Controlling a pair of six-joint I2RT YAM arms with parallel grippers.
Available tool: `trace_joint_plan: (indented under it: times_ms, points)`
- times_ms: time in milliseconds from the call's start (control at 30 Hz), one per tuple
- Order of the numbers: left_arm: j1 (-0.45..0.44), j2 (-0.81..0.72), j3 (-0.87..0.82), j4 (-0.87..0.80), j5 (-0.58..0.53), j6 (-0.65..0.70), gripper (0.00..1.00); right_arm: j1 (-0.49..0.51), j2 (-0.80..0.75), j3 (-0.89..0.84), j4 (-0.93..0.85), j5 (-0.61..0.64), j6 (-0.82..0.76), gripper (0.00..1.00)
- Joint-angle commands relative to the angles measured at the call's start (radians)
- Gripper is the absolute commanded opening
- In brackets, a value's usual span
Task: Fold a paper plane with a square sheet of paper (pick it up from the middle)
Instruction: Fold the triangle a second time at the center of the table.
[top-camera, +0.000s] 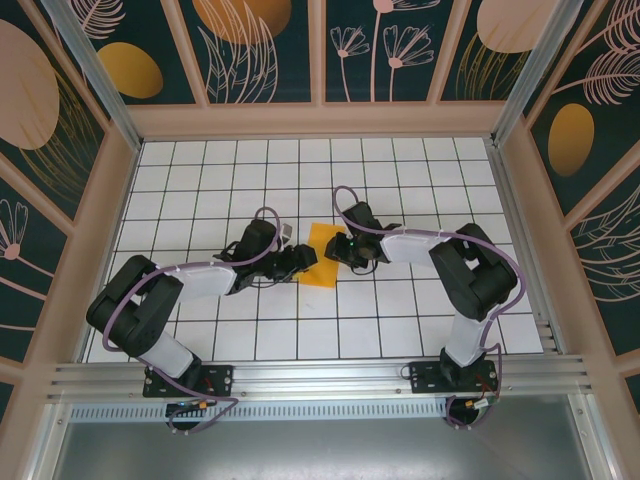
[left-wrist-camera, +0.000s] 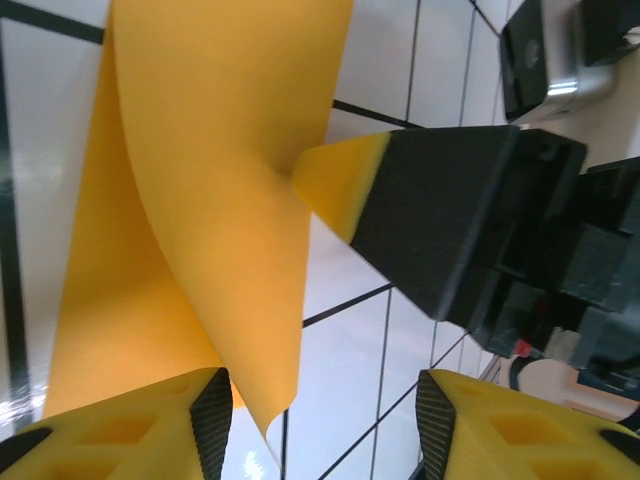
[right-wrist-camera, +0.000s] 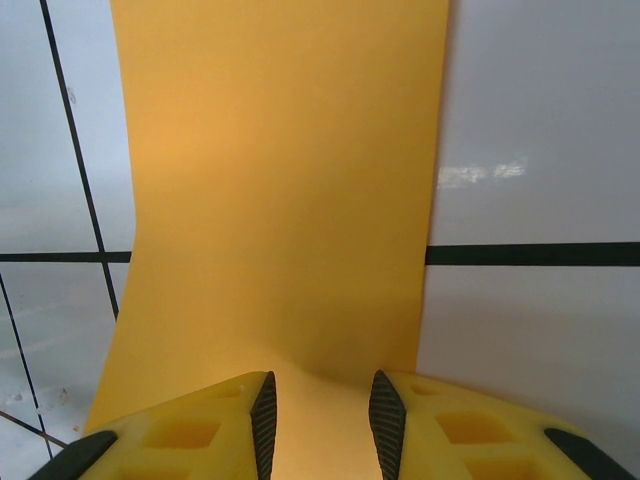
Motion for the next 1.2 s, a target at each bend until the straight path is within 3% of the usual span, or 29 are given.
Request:
trace_joint_plan:
  times_ms: [0, 300, 533, 700, 900, 1167]
  points:
    - [-0.008, 0.025, 0.017, 0.079, 0.034, -0.023, 0.54, -0.013, 0.046, -0.032, -0.057, 0.025, -0.013, 0.35]
    - [-0.007, 0.089, 0.041, 0.134, 0.002, -0.007, 0.52, -0.051, -0.079, -0.083, 0.063, -0.104, -0.049, 0.34]
    - [-0.007, 0.127, 0.029, 0.171, -0.020, -0.016, 0.39, -0.090, -0.214, -0.156, 0.171, -0.212, -0.085, 0.34]
    - [-0.007, 0.144, 0.027, 0.209, -0.010, -0.029, 0.39, -0.091, -0.223, -0.186, 0.178, -0.252, -0.108, 0.35]
    - [-0.008, 0.173, 0.032, 0.221, -0.009, -0.034, 0.40, -0.088, -0.219, -0.216, 0.195, -0.309, -0.150, 0.44]
    - [-0.007, 0.185, 0.029, 0.229, -0.009, -0.044, 0.26, -0.066, -0.176, -0.196, 0.206, -0.342, -0.164, 0.41]
